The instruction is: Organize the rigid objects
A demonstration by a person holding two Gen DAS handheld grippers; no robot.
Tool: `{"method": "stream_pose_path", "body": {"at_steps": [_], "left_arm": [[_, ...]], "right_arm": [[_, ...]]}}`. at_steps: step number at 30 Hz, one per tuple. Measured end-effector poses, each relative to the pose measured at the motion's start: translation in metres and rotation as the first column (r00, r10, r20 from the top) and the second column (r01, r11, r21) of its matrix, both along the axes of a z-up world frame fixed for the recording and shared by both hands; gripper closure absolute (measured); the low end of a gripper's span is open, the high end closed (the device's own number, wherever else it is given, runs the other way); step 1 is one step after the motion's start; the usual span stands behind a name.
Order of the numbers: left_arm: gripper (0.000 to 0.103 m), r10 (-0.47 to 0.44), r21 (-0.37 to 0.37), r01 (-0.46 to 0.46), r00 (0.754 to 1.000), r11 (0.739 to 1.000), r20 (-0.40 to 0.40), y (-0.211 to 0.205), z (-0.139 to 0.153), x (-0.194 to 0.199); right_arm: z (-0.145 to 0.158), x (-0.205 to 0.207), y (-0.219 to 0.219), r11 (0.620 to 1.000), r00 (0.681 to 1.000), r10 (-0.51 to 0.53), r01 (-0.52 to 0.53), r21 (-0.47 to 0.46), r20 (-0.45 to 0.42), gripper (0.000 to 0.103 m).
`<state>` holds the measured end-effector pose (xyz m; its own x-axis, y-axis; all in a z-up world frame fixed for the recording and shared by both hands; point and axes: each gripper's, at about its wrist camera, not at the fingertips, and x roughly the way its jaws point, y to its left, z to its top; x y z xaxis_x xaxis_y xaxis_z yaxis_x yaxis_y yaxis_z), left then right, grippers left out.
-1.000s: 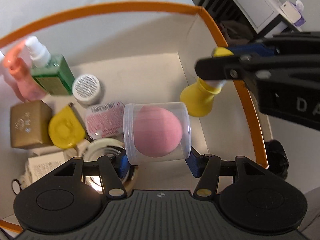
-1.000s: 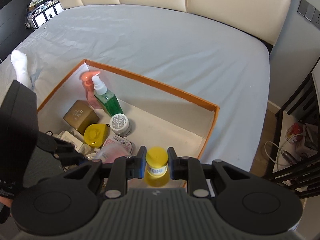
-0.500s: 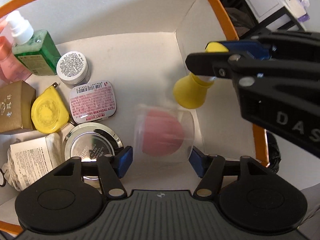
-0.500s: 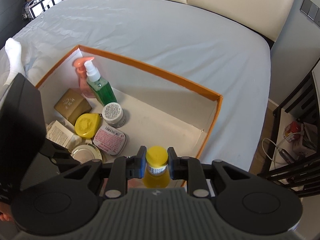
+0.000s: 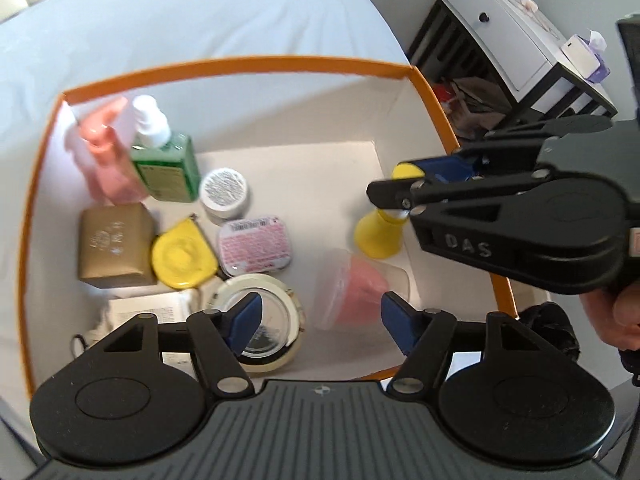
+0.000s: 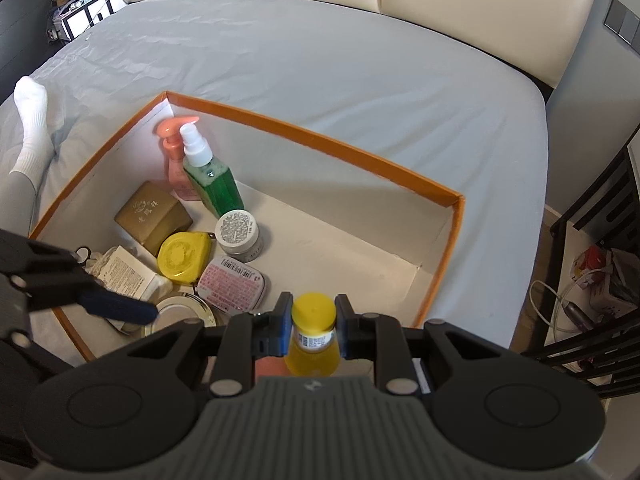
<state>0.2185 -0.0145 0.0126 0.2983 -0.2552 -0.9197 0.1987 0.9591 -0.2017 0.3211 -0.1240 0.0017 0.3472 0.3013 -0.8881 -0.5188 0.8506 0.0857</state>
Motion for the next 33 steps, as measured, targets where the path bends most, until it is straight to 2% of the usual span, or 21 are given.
{"method": "stream_pose_path", "body": {"at_steps": [5,10,19,21,22,26,29,33], "left_arm": [[0.024,0.022,-0.010,-0.022,1.000,1.000,0.014,0.007,0.001,-0.002],[0.024,0.064,-0.004,-0.064,0.998,0.998,0.016,0.014,0.000,-0.008],[0.026,0.074,0.008,-0.074,0.997,0.997,0.018,0.019,-0.002,-0.014],[0.025,0.077,0.012,-0.078,0.997,0.997,0.027,0.019,0.000,-0.015],[0.025,0.084,0.016,-0.084,0.996,0.996,0.035,0.018,0.001,-0.017],[0.026,0.091,0.008,-0.092,0.992,0.996,0.092,0.014,0.009,-0.028],[0.026,0.074,0.001,-0.075,0.986,0.997,0.151,0.009,0.020,-0.039],[0.027,0.072,0.011,-0.077,0.962,0.997,0.264,0.002,0.040,-0.055]], "right_arm": [[-0.008,0.000,0.007,1.000,1.000,0.010,-0.009,0.019,-0.028,0.082],[-0.011,-0.005,0.018,0.997,0.997,0.062,-0.061,0.037,-0.035,0.082],[-0.024,-0.008,0.027,0.996,0.994,0.080,-0.081,-0.020,-0.070,0.082],[-0.022,-0.008,0.026,0.997,0.995,0.073,-0.074,-0.018,-0.065,0.077],[-0.021,-0.008,0.025,0.997,0.996,0.069,-0.070,-0.016,-0.062,0.073],[-0.012,-0.008,0.021,0.999,0.998,0.049,-0.049,0.002,-0.042,0.071],[0.000,-0.012,0.016,0.999,0.999,0.030,-0.030,0.020,-0.024,0.065],[0.024,-0.029,0.007,0.998,1.000,0.023,-0.024,0.052,0.019,0.058]]}}
